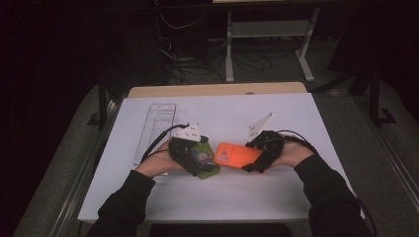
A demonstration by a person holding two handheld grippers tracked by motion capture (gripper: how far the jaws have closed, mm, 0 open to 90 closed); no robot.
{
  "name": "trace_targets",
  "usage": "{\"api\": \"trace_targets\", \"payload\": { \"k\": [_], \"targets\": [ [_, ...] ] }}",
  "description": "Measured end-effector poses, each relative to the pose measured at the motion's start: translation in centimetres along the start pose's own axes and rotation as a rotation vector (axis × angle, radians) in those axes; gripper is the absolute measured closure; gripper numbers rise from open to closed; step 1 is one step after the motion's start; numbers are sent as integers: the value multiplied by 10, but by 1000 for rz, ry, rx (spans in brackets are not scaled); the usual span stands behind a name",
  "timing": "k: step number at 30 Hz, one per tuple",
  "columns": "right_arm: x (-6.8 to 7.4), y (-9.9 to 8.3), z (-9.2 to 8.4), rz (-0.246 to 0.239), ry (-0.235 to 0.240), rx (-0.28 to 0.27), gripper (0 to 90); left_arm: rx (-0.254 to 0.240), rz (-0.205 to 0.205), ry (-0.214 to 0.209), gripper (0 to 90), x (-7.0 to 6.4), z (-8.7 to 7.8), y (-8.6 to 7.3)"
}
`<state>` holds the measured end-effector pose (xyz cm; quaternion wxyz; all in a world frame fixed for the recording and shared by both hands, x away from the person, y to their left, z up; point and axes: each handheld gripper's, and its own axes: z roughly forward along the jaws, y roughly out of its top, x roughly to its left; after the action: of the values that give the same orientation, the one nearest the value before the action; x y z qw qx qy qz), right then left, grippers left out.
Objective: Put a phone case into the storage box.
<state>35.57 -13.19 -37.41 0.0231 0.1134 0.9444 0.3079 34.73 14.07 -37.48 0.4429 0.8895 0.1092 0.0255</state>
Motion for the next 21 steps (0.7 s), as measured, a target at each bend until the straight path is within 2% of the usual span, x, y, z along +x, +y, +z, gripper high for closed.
{"api": "trace_targets", "payload": {
  "k": [2, 4, 8, 21],
  "targets": [
    [3, 2, 2, -20, 10, -7, 150, -5, -1, -17, 0, -1, 1, 0],
    [6, 4, 3, -31, 39, -16, 150, -3, 11, -29, 0, -3, 2, 0],
    [11, 6, 6, -53, 40, -16, 150, 21, 23, -42, 0, -7, 6, 0],
    [26, 19, 15, -113, 87, -27, 150, 59, 38, -94, 0, -14, 17, -3]
  ]
}}
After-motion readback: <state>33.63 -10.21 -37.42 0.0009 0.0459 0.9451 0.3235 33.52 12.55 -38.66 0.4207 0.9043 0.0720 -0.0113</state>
